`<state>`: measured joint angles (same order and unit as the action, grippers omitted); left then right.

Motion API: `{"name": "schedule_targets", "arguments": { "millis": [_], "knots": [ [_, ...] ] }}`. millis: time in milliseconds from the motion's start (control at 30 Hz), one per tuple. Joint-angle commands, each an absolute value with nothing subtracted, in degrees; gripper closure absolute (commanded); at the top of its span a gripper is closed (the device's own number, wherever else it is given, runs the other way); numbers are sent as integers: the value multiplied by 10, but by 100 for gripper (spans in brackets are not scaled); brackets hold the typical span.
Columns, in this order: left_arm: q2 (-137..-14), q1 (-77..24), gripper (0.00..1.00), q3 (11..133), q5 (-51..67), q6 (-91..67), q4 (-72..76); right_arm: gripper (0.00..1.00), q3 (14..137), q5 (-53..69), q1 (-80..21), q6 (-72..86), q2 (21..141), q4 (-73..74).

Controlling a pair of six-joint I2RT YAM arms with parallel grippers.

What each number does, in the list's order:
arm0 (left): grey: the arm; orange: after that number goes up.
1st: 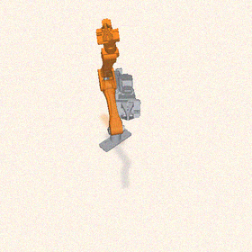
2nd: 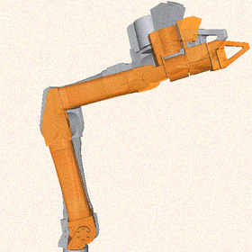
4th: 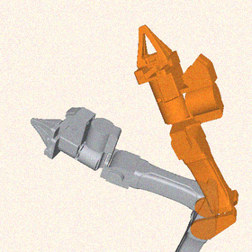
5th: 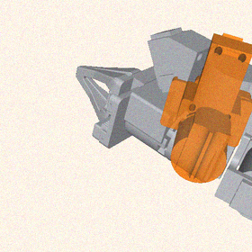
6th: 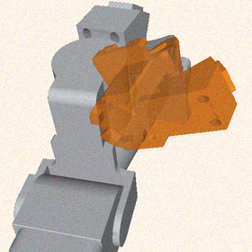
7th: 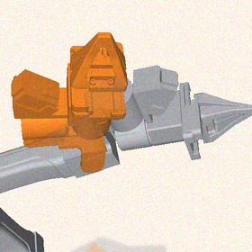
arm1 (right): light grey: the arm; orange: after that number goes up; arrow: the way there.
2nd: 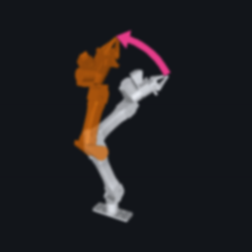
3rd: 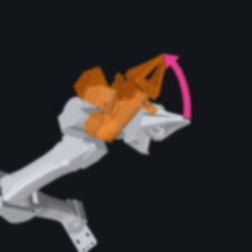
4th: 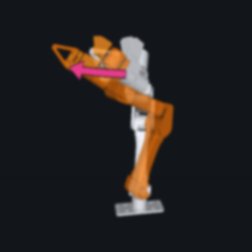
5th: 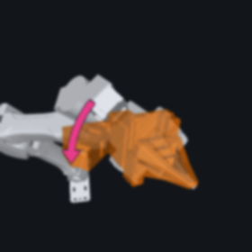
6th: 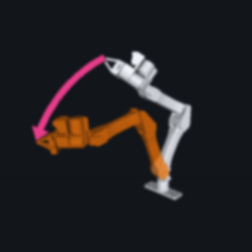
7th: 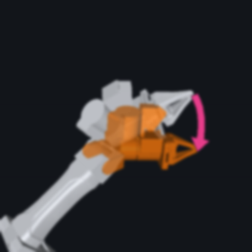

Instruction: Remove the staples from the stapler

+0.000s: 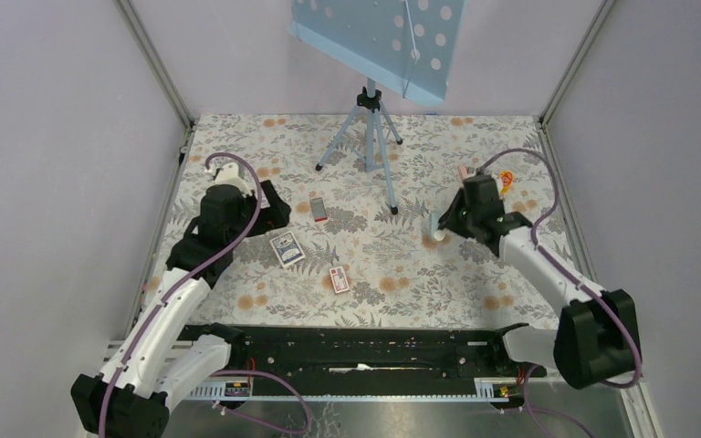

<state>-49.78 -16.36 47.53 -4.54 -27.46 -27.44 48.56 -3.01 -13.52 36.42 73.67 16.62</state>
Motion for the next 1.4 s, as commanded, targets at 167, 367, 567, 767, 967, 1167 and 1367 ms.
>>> {"name": "schedule_targets", "arguments": {
  "millis": [167,367,567,767,967,1167,1367],
  "knots": [
    [-503,-333,5,421,-19,-355,-110,100,306,-84,-347,497,589,44],
    [-554,-420,7,403,-54,-386,-3,100,261,-81,-402,542,530,15],
    [-600,-442,9,398,-54,-412,97,100,253,-4,-414,549,522,-66],
    [-636,-443,17,414,-25,-427,126,100,236,21,-427,558,531,-138],
    [-655,-444,23,408,35,-434,163,100,212,40,-428,589,549,-193],
    [-666,-463,23,399,56,-423,172,100,217,-20,-428,665,537,-149],
    [-689,-473,29,399,51,-422,175,100,215,-12,-428,717,546,-177]
  ]
}}
